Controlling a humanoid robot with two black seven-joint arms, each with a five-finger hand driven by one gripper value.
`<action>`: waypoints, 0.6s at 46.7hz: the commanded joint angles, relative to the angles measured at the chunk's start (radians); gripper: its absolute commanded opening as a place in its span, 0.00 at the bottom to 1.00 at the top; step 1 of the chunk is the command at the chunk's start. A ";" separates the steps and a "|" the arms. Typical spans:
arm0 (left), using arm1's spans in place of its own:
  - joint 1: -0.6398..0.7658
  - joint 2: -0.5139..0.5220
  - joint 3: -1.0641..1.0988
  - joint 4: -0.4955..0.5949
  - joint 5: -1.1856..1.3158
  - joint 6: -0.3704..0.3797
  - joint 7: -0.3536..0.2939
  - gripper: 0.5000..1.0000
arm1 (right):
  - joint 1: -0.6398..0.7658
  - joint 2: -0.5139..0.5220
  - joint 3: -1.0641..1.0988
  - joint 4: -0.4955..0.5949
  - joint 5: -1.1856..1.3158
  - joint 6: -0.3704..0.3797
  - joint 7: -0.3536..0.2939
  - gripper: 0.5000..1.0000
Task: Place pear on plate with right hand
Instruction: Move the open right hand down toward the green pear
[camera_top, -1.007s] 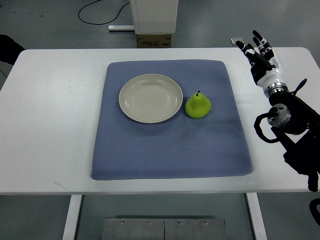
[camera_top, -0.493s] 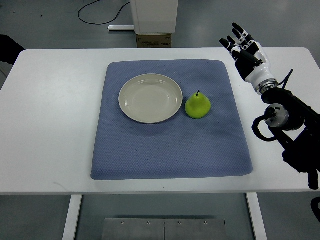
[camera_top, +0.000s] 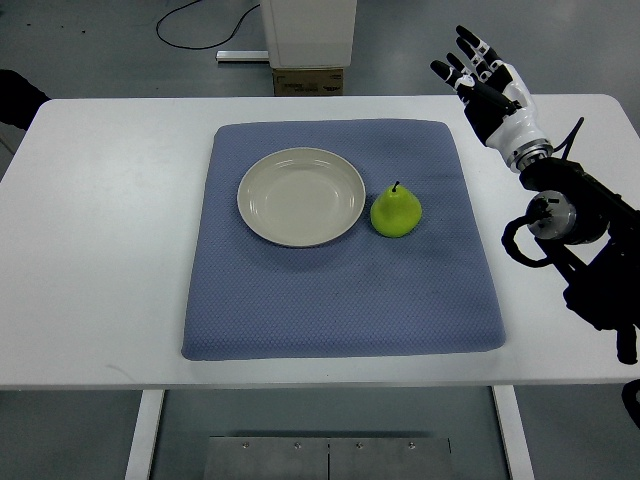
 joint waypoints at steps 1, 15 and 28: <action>0.001 0.000 0.000 0.000 0.000 0.000 0.000 1.00 | -0.005 0.001 -0.008 0.007 -0.005 0.002 0.004 1.00; 0.000 0.000 0.000 0.000 0.000 0.000 0.000 1.00 | -0.027 -0.007 -0.088 0.033 -0.172 0.003 0.085 1.00; 0.000 0.000 0.000 0.000 0.000 0.000 0.000 1.00 | -0.031 -0.020 -0.208 0.030 -0.195 -0.009 0.151 1.00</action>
